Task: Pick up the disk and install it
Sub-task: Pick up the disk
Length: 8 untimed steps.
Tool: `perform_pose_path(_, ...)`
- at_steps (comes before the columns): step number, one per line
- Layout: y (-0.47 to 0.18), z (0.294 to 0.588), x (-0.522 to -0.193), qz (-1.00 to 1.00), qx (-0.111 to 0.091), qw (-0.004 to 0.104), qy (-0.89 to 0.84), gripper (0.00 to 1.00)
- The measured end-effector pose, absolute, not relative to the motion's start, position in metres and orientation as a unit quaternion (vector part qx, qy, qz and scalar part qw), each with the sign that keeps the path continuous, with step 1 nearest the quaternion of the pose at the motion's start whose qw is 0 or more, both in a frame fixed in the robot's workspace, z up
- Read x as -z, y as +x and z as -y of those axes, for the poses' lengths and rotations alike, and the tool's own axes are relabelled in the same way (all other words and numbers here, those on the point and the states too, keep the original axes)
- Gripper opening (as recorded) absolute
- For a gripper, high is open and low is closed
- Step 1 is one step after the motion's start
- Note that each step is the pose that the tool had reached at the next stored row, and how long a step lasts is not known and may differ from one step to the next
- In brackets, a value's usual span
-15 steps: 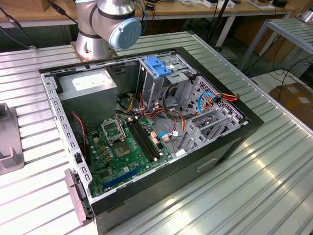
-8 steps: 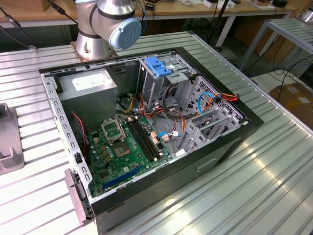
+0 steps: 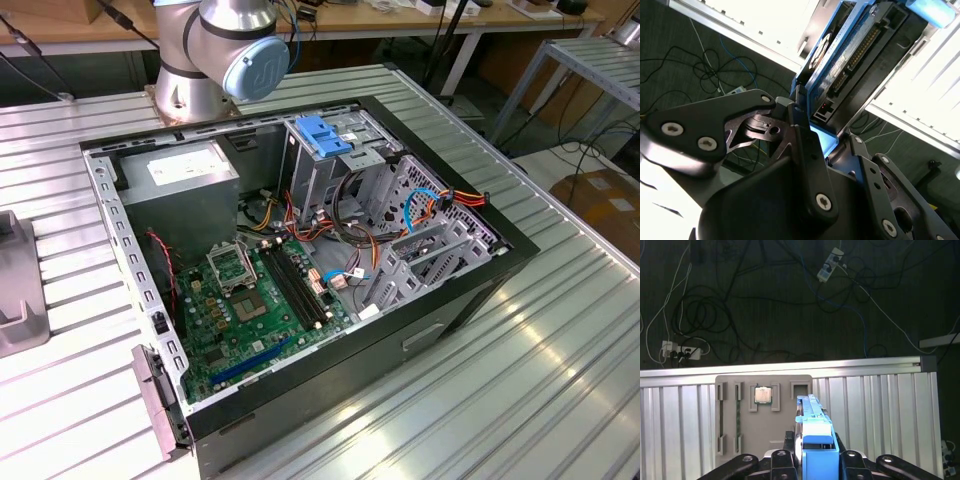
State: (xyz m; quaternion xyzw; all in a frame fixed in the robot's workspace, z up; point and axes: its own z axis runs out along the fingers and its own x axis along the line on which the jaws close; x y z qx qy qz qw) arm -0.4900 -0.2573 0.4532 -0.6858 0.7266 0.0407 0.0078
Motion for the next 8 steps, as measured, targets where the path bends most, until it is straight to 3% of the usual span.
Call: perform_pose_path(8, -0.4901, 0.2573, -0.4549, -0.727, -0.041, 0.008, -0.686, 0.37)
